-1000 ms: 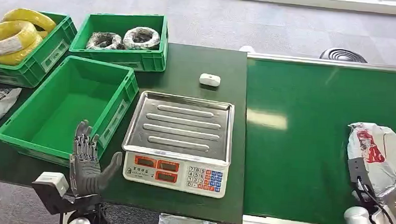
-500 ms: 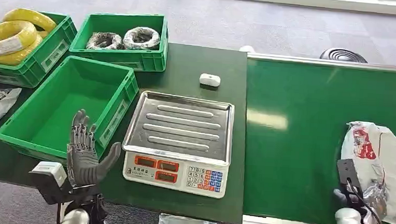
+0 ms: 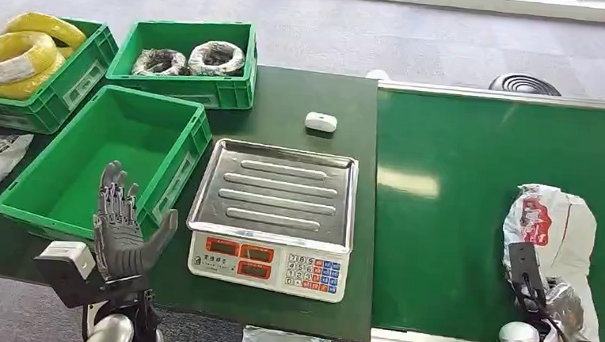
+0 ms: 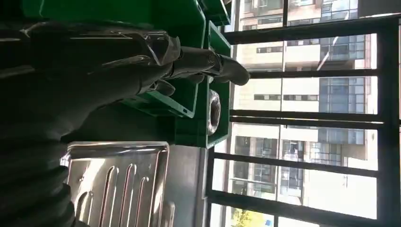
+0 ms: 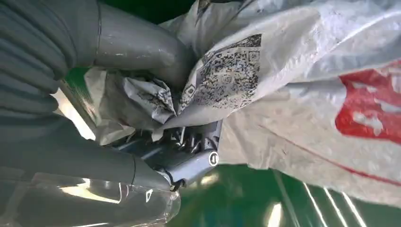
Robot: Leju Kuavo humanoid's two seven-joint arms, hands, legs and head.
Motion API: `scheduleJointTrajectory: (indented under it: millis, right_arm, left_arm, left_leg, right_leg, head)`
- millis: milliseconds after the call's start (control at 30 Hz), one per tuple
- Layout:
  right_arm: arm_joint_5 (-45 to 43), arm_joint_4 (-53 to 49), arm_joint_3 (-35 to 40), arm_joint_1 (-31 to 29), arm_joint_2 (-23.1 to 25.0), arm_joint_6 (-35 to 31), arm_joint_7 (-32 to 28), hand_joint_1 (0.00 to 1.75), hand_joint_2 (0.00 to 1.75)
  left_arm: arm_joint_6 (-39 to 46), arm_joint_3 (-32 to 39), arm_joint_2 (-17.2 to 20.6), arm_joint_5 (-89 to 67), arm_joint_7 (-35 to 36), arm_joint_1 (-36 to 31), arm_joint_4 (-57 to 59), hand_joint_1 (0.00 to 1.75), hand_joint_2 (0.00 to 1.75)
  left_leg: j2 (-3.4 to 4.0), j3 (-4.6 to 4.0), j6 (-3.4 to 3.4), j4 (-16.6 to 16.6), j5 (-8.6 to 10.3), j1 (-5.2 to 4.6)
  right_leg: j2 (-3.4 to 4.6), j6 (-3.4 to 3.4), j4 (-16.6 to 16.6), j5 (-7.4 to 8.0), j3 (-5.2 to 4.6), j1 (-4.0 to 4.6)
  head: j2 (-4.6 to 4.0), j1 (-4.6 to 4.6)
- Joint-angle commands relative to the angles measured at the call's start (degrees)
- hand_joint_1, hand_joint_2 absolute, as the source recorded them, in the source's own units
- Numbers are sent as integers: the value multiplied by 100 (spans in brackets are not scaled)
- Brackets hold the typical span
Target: Moved the parcel from conveyor to table for the left to box.
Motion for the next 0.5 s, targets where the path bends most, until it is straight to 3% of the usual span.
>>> scheduleJointTrajectory:
  millis: [33, 200, 300, 400, 500]
  right_arm:
    - [-74, -680, 52, 201, 305, -18, 80, 175, 175]
    - [-116, -934, 26, 285, 369, -151, 24, 175, 175]
    - [-337, -1616, -7, 384, 586, -729, -421, 175, 175]
    - [-336, -1842, 34, 418, 630, -671, -364, 175, 175]
    - [-387, -3088, 294, 580, 941, -1284, -761, 175, 175]
  left_arm:
    - [24, 187, 6, -41, 48, -108, 130, 0, 175]
    - [27, 222, -7, -44, 50, -112, 145, 0, 175]
    - [38, 256, -41, -59, 39, -51, 104, 0, 175]
    - [41, 251, -44, -62, 37, -37, 93, 0, 175]
    - [85, 209, -51, -90, 19, -9, 145, 0, 175]
  left_leg:
    - [13, -10, 7, -14, 15, -2]
    - [11, -13, 7, -18, 20, -3]
    - [12, -15, 6, -14, 18, -4]
    - [11, -6, 2, -1, 3, -4]
    - [17, -10, 4, -6, 8, -4]
  right_leg:
    - [1, -15, -10, 16, -16, 1]
    - [-3, -17, -14, 21, -18, 1]
    - [-2, -18, -9, 18, -21, 0]
    - [4, -8, 4, 4, -11, -2]
    - [7, -13, 1, 9, -19, -2]
  head:
    - [0, 0]
    - [0, 2]
    - [0, 2]
    - [0, 2]
    - [0, 0]
